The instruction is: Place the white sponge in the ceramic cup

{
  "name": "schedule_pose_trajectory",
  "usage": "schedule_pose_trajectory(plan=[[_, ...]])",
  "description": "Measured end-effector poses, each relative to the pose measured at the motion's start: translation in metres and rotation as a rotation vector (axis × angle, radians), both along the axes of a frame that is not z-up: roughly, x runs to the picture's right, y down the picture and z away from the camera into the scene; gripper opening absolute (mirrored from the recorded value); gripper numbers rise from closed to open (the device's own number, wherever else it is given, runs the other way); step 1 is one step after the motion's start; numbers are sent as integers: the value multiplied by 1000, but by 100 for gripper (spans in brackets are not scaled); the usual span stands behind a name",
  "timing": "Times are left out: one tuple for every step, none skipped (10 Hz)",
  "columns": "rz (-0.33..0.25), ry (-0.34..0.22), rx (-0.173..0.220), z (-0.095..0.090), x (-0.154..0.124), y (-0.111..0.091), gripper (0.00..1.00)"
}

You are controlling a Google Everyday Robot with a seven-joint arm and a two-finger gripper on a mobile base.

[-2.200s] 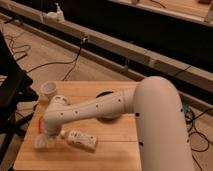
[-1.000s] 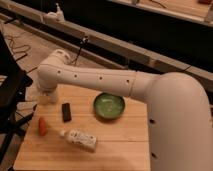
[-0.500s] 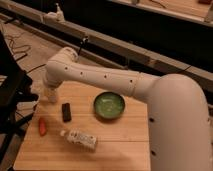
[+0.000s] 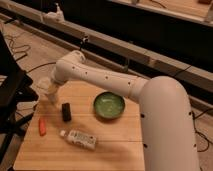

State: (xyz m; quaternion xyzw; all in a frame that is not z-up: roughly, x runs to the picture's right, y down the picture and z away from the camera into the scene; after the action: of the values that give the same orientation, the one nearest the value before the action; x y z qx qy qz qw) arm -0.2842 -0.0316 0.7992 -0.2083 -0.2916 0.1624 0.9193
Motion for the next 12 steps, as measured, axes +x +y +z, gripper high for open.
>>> schedule_pose_trajectory(plan=[[-3, 5, -11, 8, -4, 0, 0], [-15, 18, -22, 17, -6, 1, 0], [-34, 35, -35, 26, -6, 3, 0], [-54, 59, -58, 36, -7, 4, 0], [-58, 73, -72, 42, -7, 3, 0], [-60, 89, -85, 48, -5, 1, 0], [-59, 105, -97, 53, -2, -3, 0], [-59, 114, -105, 56, -1, -6, 0], [-55, 120, -111, 58, -1, -10, 0], [-52, 122, -117, 59, -1, -13, 0], [-49, 120, -125, 61, -3, -14, 2], [-50, 118, -134, 64, -5, -13, 8]])
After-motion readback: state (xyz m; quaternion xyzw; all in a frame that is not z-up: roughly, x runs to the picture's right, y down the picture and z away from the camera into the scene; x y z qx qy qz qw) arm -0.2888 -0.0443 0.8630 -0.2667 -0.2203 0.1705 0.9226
